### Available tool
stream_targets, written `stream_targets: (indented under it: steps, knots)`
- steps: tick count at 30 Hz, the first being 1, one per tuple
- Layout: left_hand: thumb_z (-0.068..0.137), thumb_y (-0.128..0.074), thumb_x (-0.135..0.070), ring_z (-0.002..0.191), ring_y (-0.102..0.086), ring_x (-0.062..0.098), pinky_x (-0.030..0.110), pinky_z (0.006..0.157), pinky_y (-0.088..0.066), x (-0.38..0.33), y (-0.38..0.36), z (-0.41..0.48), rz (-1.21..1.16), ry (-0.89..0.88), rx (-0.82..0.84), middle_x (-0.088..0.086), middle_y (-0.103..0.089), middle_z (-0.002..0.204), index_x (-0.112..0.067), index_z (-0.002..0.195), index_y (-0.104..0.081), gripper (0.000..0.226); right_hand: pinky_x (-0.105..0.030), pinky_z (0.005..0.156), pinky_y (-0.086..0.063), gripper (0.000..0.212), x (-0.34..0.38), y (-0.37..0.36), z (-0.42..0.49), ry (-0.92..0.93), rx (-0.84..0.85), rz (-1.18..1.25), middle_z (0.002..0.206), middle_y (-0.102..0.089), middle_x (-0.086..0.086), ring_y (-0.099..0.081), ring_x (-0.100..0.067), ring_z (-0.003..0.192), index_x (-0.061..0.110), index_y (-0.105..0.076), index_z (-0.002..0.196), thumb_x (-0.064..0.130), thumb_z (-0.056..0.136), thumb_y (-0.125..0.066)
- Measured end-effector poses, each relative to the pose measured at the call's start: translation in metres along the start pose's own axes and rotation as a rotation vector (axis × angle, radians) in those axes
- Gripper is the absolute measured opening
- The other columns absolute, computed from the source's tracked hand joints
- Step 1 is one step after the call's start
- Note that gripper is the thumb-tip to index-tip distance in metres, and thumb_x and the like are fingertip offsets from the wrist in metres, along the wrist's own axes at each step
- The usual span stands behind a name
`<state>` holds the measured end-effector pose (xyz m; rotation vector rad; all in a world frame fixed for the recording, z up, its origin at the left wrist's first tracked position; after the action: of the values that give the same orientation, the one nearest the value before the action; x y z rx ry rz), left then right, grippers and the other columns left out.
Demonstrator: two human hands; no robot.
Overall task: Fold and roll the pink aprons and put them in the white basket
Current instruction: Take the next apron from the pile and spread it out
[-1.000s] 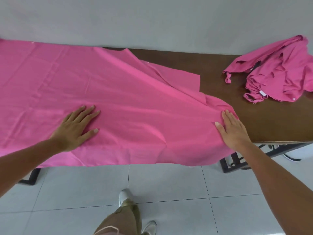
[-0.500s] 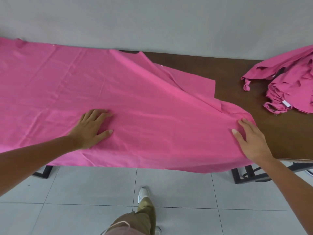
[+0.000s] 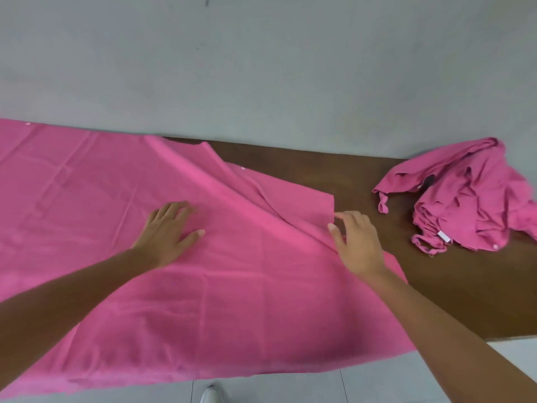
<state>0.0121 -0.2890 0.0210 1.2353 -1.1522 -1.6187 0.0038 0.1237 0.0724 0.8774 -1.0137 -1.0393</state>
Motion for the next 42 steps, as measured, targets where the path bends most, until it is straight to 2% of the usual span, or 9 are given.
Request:
stream_targets:
  steps: [3, 6, 9, 12, 18, 24, 28, 34, 42]
  knots:
    - [0.088, -0.019, -0.077, 0.145, -0.032, 0.03, 0.051, 0.116, -0.028, 0.017, -0.014, 0.031, 0.009, 0.078, 0.05, 0.008, -0.037, 0.156, -0.02, 0.154, -0.037, 0.089, -0.045, 0.11, -0.038, 0.053, 0.014, -0.04, 0.033, -0.036, 0.252, -0.002, 0.145, -0.052, -0.008, -0.045, -0.028, 0.134, 0.012, -0.052, 0.142, 0.048, 0.104, -0.041]
    - [0.085, -0.017, -0.078, 0.146, -0.03, 0.029, 0.052, 0.118, -0.027, 0.029, -0.018, 0.051, 0.008, 0.133, 0.028, 0.007, -0.036, 0.159, -0.02, 0.153, -0.04, 0.092, -0.042, 0.12, -0.027, 0.061, 0.021, -0.07, 0.053, -0.098, 0.385, 0.003, 0.16, -0.036, -0.005, -0.029, -0.024, 0.148, 0.017, -0.037, 0.155, 0.052, 0.105, -0.036]
    - [0.087, -0.018, -0.075, 0.149, -0.027, 0.029, 0.051, 0.12, -0.024, 0.03, -0.021, 0.055, 0.013, 0.15, 0.007, 0.007, -0.034, 0.161, -0.022, 0.152, -0.041, 0.088, -0.042, 0.124, -0.02, 0.068, 0.015, -0.089, 0.063, -0.204, 0.464, -0.024, 0.167, -0.021, -0.004, -0.017, -0.022, 0.153, 0.018, -0.024, 0.16, 0.058, 0.104, -0.028]
    - [0.088, -0.019, -0.075, 0.151, -0.023, 0.026, 0.049, 0.122, -0.021, 0.031, -0.022, 0.054, -0.003, 0.16, 0.001, 0.003, -0.031, 0.163, -0.025, 0.154, -0.038, 0.085, -0.042, 0.125, -0.015, 0.076, 0.006, -0.101, 0.074, -0.211, 0.499, -0.111, 0.169, -0.008, -0.004, -0.008, -0.022, 0.155, 0.016, -0.013, 0.161, 0.062, 0.102, -0.025]
    - [0.09, -0.021, -0.074, 0.152, -0.019, 0.022, 0.047, 0.123, -0.02, 0.034, -0.023, 0.057, 0.013, 0.159, -0.016, 0.0, -0.028, 0.164, -0.027, 0.154, -0.037, 0.081, -0.042, 0.126, -0.009, 0.082, -0.031, -0.111, 0.123, -0.23, 0.56, -0.202, 0.17, 0.0, -0.005, -0.001, -0.023, 0.156, 0.015, -0.006, 0.162, 0.067, 0.1, -0.021]
    - [0.093, -0.026, -0.072, 0.153, -0.021, 0.021, 0.046, 0.121, -0.02, 0.034, -0.026, 0.057, 0.035, 0.144, -0.029, -0.001, -0.03, 0.164, -0.026, 0.154, -0.038, 0.078, -0.051, 0.123, -0.009, 0.085, -0.067, -0.116, 0.181, -0.276, 0.562, -0.243, 0.169, 0.003, -0.005, -0.001, -0.028, 0.156, 0.016, -0.002, 0.162, 0.071, 0.098, -0.018]
    - [0.096, -0.024, -0.069, 0.153, -0.022, 0.024, 0.047, 0.121, -0.02, 0.031, -0.028, 0.057, 0.097, 0.117, -0.007, 0.002, -0.029, 0.164, -0.024, 0.156, -0.035, 0.076, -0.049, 0.124, -0.004, 0.087, -0.085, -0.121, 0.211, -0.288, 0.55, -0.244, 0.169, 0.008, -0.008, 0.002, -0.032, 0.155, 0.016, 0.001, 0.162, 0.073, 0.097, -0.014]
    - [0.097, -0.022, -0.069, 0.154, -0.02, 0.024, 0.047, 0.122, -0.02, 0.031, -0.029, 0.059, 0.116, 0.105, 0.031, 0.002, -0.026, 0.165, -0.026, 0.159, -0.029, 0.075, -0.046, 0.125, 0.002, 0.089, -0.099, -0.135, 0.234, -0.272, 0.523, -0.189, 0.169, 0.012, -0.005, 0.008, -0.029, 0.155, 0.017, 0.003, 0.162, 0.075, 0.096, -0.011]
    - [0.093, -0.027, -0.072, 0.149, -0.028, 0.027, 0.051, 0.118, -0.027, 0.019, -0.022, 0.07, 0.056, 0.1, 0.04, 0.004, -0.035, 0.16, -0.022, 0.153, -0.041, 0.079, -0.045, 0.126, -0.001, 0.081, -0.097, -0.124, 0.215, -0.219, 0.393, -0.093, 0.169, -0.002, -0.008, 0.0, -0.027, 0.156, 0.013, -0.008, 0.161, 0.067, 0.1, -0.015]
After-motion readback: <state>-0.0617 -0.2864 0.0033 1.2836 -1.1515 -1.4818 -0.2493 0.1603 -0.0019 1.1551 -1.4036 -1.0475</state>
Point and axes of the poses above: each hand's wrist, its own z-axis towards the middle knuckle, its own y-axis out of the back of the hand, x = y × z, the point moved 9 cm from there along z, towards the middle knuckle
